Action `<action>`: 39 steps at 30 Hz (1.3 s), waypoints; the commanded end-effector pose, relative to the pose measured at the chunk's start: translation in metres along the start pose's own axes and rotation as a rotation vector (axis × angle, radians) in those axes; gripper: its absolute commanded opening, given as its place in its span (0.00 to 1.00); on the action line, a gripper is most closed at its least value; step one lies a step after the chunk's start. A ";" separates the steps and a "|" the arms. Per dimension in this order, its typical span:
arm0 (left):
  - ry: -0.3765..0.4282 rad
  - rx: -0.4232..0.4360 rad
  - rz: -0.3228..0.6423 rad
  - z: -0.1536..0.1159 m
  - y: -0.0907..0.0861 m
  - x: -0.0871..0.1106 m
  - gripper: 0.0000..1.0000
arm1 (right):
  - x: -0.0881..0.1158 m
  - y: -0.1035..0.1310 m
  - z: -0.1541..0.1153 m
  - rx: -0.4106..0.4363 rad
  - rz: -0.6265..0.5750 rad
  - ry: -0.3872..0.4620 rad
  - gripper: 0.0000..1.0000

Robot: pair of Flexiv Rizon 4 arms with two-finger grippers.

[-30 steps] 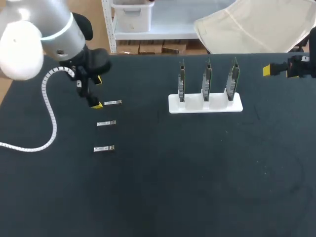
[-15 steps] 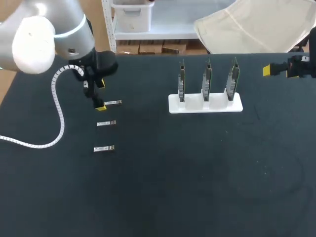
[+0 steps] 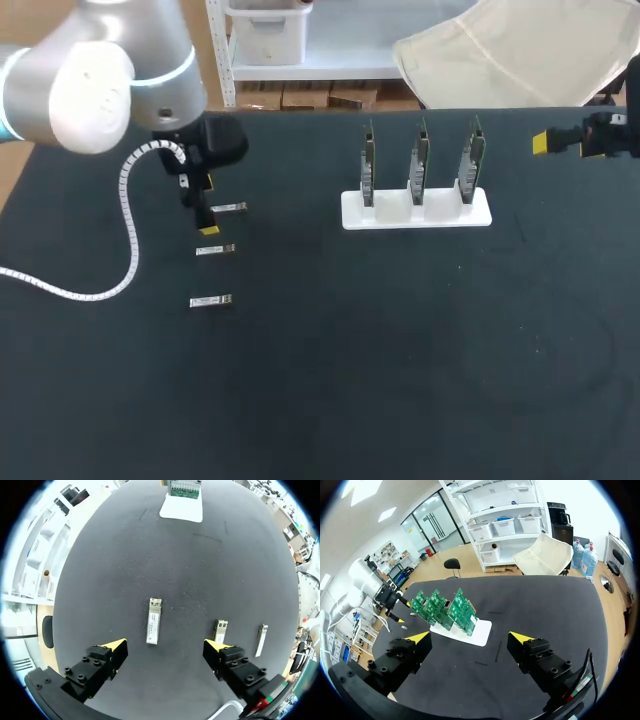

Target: Pick up the optical module with the left hand, and insert it into the network port with the right hand.

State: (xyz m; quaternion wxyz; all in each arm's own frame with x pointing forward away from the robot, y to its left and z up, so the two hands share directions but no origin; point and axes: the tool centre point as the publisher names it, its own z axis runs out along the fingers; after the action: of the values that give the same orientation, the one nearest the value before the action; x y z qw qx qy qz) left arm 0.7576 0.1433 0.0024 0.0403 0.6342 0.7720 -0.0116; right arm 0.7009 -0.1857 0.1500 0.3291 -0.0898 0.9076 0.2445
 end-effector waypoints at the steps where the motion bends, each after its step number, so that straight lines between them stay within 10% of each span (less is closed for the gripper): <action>1: 0.006 0.011 0.001 0.004 0.005 -0.002 1.00 | 0.000 0.001 -0.001 0.006 0.001 -0.001 1.00; 39: 0.007 0.042 -0.022 0.017 0.012 -0.007 1.00 | 0.000 0.001 -0.001 0.006 0.001 -0.001 1.00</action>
State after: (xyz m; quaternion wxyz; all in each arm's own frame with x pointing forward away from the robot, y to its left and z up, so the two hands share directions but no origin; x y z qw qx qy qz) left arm 0.7672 0.1403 -0.0136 0.0286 0.6252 0.7795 -0.0249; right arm 0.7009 -0.1857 0.1500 0.3291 -0.0898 0.9076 0.2445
